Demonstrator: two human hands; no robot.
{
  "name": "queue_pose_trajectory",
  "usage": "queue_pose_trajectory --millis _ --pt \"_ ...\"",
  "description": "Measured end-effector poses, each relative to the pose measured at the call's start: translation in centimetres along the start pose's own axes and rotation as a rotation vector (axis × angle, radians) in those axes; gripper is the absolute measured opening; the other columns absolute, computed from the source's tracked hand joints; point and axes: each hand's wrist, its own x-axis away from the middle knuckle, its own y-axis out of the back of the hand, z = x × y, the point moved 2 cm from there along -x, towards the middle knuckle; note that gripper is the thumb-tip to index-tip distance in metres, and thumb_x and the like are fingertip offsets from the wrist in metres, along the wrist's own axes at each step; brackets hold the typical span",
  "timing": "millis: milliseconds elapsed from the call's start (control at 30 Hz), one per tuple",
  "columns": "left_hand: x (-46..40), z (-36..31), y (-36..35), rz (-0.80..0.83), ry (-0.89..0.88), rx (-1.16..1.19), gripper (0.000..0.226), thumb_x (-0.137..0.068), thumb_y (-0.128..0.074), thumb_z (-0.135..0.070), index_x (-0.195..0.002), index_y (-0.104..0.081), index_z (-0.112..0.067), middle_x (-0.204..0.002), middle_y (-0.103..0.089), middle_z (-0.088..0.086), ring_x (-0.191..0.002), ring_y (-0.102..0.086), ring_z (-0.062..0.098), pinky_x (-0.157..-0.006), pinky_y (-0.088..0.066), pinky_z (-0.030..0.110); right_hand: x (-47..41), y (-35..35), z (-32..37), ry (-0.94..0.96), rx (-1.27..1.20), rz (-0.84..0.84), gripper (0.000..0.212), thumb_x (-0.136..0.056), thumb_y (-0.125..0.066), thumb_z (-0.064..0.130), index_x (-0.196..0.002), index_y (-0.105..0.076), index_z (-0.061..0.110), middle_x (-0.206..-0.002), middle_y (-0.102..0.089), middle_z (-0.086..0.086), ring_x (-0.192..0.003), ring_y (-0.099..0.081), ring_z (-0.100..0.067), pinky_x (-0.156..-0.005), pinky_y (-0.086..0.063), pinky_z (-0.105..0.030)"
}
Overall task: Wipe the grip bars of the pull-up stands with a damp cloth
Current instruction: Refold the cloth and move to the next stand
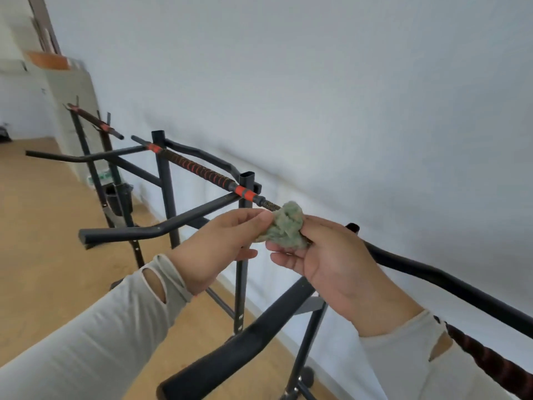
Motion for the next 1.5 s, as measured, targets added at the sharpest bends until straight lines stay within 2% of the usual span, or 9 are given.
queue_pose_trajectory --millis 100,300,500,833,967,1067,1167,1300,1500 --pt "3.9 -1.2 1.2 -0.189 -0.027 0.274 0.023 -0.084 -0.069 -0.029 -0.093 -0.069 -0.008 -0.092 -0.075 0.01 -0.084 -0.07 0.025 -0.072 -0.061 0.031 1.5 -3.4 -0.6 -0.047 0.062 0.069 0.026 -0.109 -0.049 0.022 -0.123 -0.066 0.008 -0.098 -0.078 -0.017 -0.088 -0.078 -0.034 -0.077 -0.062 -0.045" --pt "10.4 -2.1 5.6 -0.608 -0.158 -0.137 0.021 -0.093 -0.07 -0.032 -0.092 -0.068 -0.012 -0.082 -0.075 0.009 -0.074 -0.073 0.028 -0.065 -0.063 0.041 4.5 -9.0 -1.2 -0.026 0.363 0.23 0.051 -0.092 -0.053 0.072 -0.119 -0.064 0.031 -0.104 -0.078 0.003 -0.091 -0.078 -0.017 -0.089 -0.062 -0.047" --pt "16.3 -2.6 11.2 -0.707 -0.216 -0.122 0.016 -0.093 -0.07 -0.027 -0.092 -0.07 -0.011 -0.08 -0.075 0.009 -0.066 -0.071 0.021 -0.057 -0.058 0.03 5.2 -15.1 -3.1 0.218 0.552 0.157 0.02 -0.1 -0.063 0.033 -0.087 -0.075 0.024 -0.092 -0.075 -0.008 -0.093 -0.071 -0.032 -0.088 -0.059 -0.057" --pt "26.5 0.2 25.9 -0.709 -0.249 0.013 0.006 -0.091 -0.071 -0.024 -0.092 -0.072 -0.018 -0.097 -0.071 0.016 -0.09 -0.068 0.034 -0.078 -0.06 0.046 6.8 -30.0 -9.7 0.247 0.657 0.273 0.034 -0.092 -0.072 0.012 -0.111 -0.069 0.04 -0.096 -0.073 0.012 -0.094 -0.071 -0.012 -0.096 -0.058 -0.044" --pt "29.9 1.3 32.5 -0.775 -0.195 0.005 0.007 -0.092 -0.072 -0.022 -0.094 -0.071 -0.014 -0.091 -0.073 0.013 -0.081 -0.071 0.026 -0.067 -0.06 0.035 7.2 -36.5 -12.2 0.283 0.723 0.293 0.005 -0.092 -0.073 0.032 -0.094 -0.075 0.036 -0.094 -0.076 0.002 -0.091 -0.072 -0.022 -0.094 -0.057 -0.05" --pt "32.1 3.4 36.9 -0.78 0.009 0.07 0.011 -0.092 -0.073 -0.02 -0.096 -0.069 -0.011 -0.089 -0.072 0.011 -0.069 -0.068 0.018 -0.059 -0.06 0.035 7.3 -41.0 -13.3 0.258 0.614 0.319 0.041 -0.081 -0.067 0.06 -0.087 -0.074 0.021 -0.092 -0.069 -0.025 -0.085 -0.065 -0.04 -0.098 -0.052 -0.063" --pt "34.6 4.4 39.4 -0.748 0.113 -0.149 0.019 -0.094 -0.068 -0.037 -0.098 -0.069 -0.019 -0.091 -0.072 0.004 -0.073 -0.066 0.011 -0.066 -0.062 0.037 7.2 -44.9 -14.4 0.189 0.561 0.354 0.06 -0.076 -0.064 0.068 -0.086 -0.065 0.009 -0.081 -0.057 -0.014 -0.077 -0.052 -0.025 -0.088 -0.051 -0.06" --pt "36.8 4.1 40.3 -0.444 -0.018 -0.255 0.051 -0.085 -0.065 -0.066 -0.121 -0.066 -0.031 -0.11 -0.073 -0.011 -0.1 -0.068 0.0 -0.083 -0.051 0.02 7.3 -48.6 -15.3 0.192 0.596 0.4 0.037 -0.091 -0.064 0.054 -0.089 -0.072 0.018 -0.09 -0.067 -0.021 -0.08 -0.06 -0.024 -0.09 -0.054 -0.055" --pt "38.1 5.2 42.6 -0.467 -0.051 -0.357 0.022 -0.102 -0.057 -0.023 -0.087 -0.074 -0.022 -0.078 -0.073 -0.006 -0.071 -0.066 0.013 -0.07 -0.052 0.033 6.4 -50.3 -16.1 0.156 0.654 0.495 0.006 -0.094 -0.075 0.028 -0.092 -0.078 0.024 -0.092 -0.078 -0.003 -0.084 -0.073 -0.019 -0.089 -0.057 -0.046"
